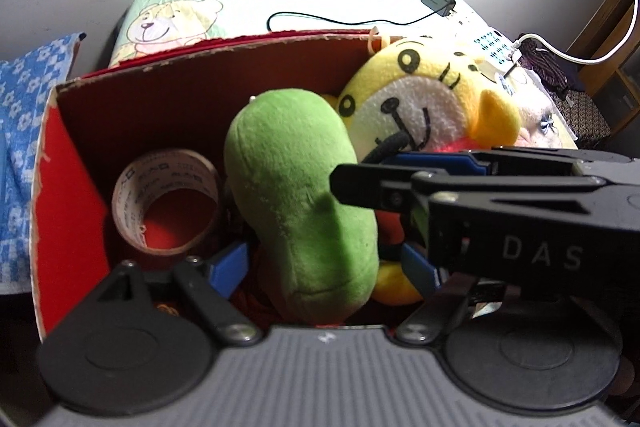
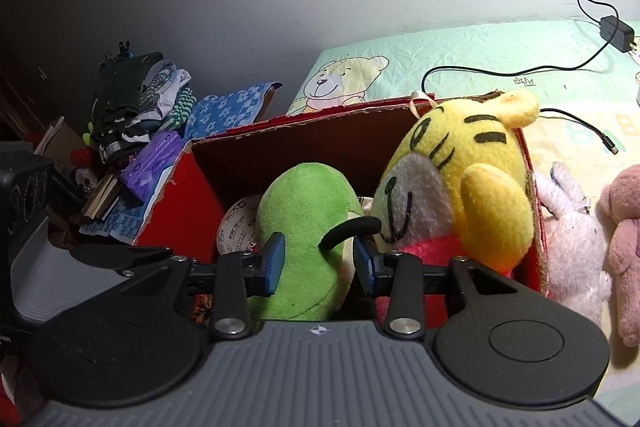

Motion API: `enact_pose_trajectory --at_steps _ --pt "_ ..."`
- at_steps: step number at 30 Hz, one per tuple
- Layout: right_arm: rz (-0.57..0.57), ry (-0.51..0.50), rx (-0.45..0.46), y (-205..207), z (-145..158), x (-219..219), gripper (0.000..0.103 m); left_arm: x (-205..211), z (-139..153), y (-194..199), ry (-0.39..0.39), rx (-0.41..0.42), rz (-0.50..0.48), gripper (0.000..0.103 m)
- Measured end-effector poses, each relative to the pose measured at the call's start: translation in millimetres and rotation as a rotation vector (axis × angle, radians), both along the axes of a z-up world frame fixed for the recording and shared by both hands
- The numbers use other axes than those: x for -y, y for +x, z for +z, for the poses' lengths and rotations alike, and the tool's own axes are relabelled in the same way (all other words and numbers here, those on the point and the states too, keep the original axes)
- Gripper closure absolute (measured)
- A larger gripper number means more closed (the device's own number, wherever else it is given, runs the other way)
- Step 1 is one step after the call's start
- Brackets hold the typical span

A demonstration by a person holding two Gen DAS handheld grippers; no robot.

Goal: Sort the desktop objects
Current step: 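Lower the green plush into the red box and open the right tool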

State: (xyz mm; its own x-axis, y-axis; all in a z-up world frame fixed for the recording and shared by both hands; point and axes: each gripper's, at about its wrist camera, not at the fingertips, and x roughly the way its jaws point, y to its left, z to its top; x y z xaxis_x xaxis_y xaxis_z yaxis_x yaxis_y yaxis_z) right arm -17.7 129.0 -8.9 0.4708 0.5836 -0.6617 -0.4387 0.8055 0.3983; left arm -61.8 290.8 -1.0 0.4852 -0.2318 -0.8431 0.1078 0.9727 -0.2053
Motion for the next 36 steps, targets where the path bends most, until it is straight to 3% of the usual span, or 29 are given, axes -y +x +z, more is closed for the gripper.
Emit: enact_pose_trajectory --at_steps 36 --pt "-0.092 -0.018 0.053 -42.3 19.5 16.5 0.063 23.9 22.9 -34.3 0.196 0.048 0.083 0.016"
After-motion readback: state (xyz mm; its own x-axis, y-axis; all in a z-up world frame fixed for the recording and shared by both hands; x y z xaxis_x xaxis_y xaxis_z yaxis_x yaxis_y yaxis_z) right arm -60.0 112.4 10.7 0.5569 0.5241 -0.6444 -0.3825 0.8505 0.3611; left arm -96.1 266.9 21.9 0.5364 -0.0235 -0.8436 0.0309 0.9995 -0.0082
